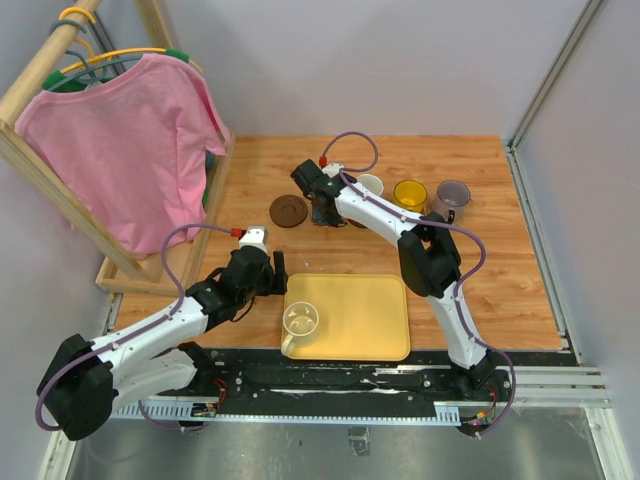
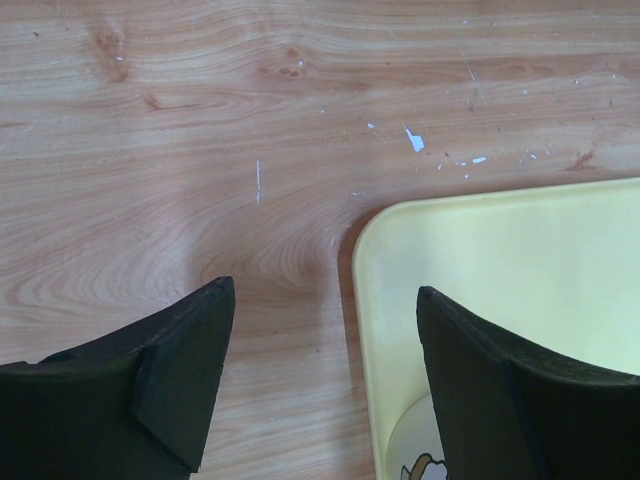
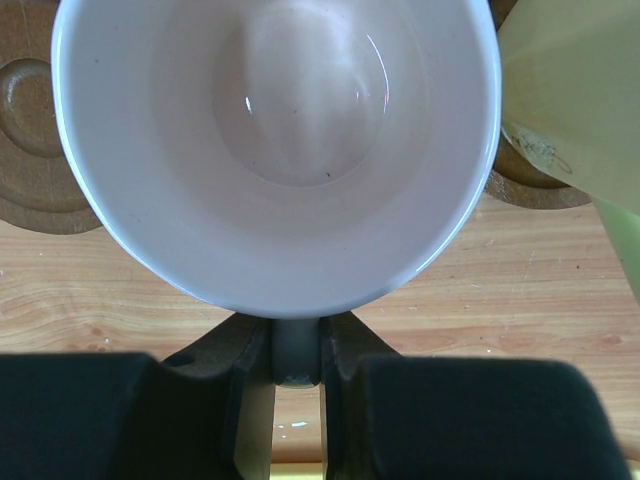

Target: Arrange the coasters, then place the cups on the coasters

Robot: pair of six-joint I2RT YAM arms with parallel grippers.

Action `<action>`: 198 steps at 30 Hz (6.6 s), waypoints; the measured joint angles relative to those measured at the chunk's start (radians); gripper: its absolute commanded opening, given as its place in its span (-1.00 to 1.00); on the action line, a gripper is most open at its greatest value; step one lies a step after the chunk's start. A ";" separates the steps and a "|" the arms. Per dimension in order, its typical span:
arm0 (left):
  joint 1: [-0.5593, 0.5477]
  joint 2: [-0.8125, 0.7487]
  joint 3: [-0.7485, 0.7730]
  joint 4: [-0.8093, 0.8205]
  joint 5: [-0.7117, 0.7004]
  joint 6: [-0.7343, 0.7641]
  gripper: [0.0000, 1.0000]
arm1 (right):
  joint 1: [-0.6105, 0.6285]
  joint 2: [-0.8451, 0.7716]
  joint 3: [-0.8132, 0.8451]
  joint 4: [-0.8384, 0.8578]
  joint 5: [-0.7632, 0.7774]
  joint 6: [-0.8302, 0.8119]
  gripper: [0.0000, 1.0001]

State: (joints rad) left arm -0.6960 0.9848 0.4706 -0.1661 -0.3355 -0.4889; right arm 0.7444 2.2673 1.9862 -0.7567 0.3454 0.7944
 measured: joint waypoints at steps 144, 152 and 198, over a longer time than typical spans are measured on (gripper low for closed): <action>-0.606 -0.064 0.192 -0.378 -0.305 -0.228 -0.99 | 0.115 -1.500 -1.190 0.366 0.460 -0.246 0.97; -0.356 -0.023 0.207 -0.237 -0.351 -0.075 -0.99 | 0.115 -1.579 -1.262 0.325 0.569 -0.249 0.97; 0.211 0.774 0.622 0.170 0.015 0.194 -0.99 | -0.346 -1.434 -1.261 0.385 0.223 -0.350 0.97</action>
State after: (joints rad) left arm -0.4854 1.7588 1.0924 0.0036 -0.3202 -0.2951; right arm 0.3985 0.8330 0.7254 -0.3714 0.5682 0.4446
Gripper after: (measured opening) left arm 0.208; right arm 0.984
